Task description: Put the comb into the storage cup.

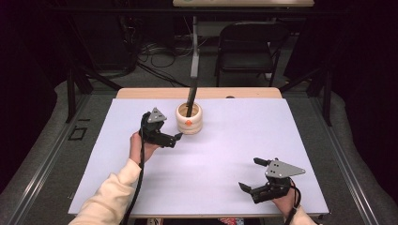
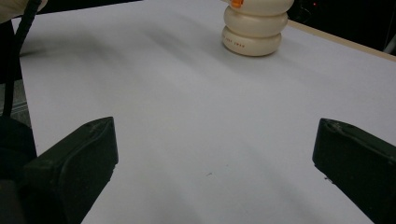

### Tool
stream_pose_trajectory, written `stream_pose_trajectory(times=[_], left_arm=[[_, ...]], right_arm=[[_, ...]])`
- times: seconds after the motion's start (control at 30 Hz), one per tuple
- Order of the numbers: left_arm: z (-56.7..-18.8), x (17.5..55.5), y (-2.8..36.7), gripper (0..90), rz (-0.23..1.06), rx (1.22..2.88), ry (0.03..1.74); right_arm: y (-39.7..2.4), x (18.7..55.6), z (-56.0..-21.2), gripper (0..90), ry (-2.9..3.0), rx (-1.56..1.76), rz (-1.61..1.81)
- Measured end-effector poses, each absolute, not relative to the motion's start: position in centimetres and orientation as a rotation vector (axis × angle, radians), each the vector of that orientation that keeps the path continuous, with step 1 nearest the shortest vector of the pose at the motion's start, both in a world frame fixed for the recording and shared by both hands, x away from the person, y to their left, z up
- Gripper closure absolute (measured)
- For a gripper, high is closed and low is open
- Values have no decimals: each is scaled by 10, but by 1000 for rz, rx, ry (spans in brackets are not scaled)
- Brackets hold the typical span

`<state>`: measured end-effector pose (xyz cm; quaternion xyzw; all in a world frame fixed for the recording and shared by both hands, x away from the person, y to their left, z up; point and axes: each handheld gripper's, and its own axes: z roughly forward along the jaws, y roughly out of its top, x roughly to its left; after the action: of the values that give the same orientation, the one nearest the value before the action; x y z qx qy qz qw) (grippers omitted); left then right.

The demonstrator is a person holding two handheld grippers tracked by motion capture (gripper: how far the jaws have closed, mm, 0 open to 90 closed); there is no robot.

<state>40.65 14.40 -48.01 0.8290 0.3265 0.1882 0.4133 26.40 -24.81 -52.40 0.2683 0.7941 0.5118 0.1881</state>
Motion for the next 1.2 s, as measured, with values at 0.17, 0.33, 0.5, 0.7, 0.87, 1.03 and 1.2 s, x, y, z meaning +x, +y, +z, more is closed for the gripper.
stream_pose_trajectory(times=[0.17,0.33,0.5,0.7,0.87,1.03,1.2], left_arm=[[-482,398,145,1,469,2087,807],[-484,391,146,1,469,2089,804],[-486,380,149,1,472,2087,799],[-489,372,153,1,467,2090,798],[-490,362,158,1,468,2086,798],[-494,354,164,1,466,2086,805],[-494,348,170,1,466,2080,811]], right_arm=[[-249,264,-523,0,2220,749,1447],[-249,264,-524,0,2227,755,1449],[-249,264,-524,0,2229,754,1448],[-249,265,-524,0,2232,754,1447],[-249,264,-524,0,2236,751,1445],[-249,264,-524,0,2228,752,1450],[-248,264,-524,0,2231,751,1448]])
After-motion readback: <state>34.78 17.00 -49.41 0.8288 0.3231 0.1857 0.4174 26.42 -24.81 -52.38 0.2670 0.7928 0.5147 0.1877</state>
